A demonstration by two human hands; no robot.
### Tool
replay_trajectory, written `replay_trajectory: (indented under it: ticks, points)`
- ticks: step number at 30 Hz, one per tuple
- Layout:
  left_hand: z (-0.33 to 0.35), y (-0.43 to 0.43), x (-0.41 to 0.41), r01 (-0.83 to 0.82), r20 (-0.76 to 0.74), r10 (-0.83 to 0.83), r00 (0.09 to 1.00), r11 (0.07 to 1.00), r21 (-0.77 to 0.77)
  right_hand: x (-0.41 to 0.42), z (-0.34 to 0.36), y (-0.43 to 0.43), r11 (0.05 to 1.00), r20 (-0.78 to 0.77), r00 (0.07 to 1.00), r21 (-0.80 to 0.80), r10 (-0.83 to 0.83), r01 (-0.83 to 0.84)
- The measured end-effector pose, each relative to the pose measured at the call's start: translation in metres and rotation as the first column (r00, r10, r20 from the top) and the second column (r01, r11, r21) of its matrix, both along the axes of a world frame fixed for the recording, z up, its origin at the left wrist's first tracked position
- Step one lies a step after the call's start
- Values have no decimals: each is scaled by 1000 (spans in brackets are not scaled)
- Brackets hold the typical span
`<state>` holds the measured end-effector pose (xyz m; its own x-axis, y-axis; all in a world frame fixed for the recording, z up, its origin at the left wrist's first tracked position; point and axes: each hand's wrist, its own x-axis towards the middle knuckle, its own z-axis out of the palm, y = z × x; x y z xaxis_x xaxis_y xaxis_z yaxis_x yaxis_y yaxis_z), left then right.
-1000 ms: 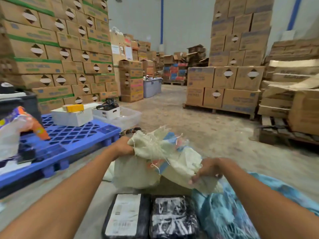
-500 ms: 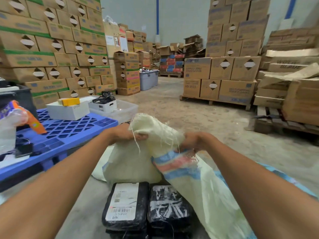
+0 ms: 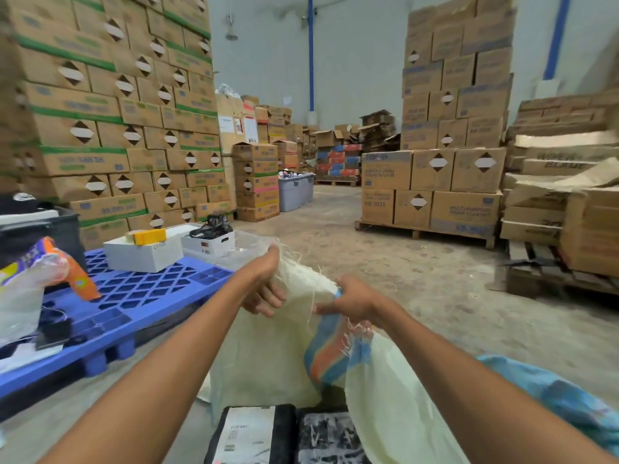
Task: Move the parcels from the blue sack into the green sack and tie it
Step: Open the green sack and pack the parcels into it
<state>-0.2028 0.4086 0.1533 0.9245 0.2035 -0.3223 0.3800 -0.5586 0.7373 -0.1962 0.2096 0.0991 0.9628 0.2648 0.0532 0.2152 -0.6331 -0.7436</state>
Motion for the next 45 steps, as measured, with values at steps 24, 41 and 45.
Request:
replay_trajectory:
  ticks: [24,41,45]
  points:
    - [-31,-13,6,389,250,-297,921,707,-591,-15,-5,-19,927,-111,994,369,-22,61]
    - [-84,50,21,-247,15,299,954,814,-526,-2,-5,-72,694,-619,741,412,-262,590]
    - [-92,46,27,-363,256,334,907,929,76,4,8,-63,730,-566,783,418,-256,541]
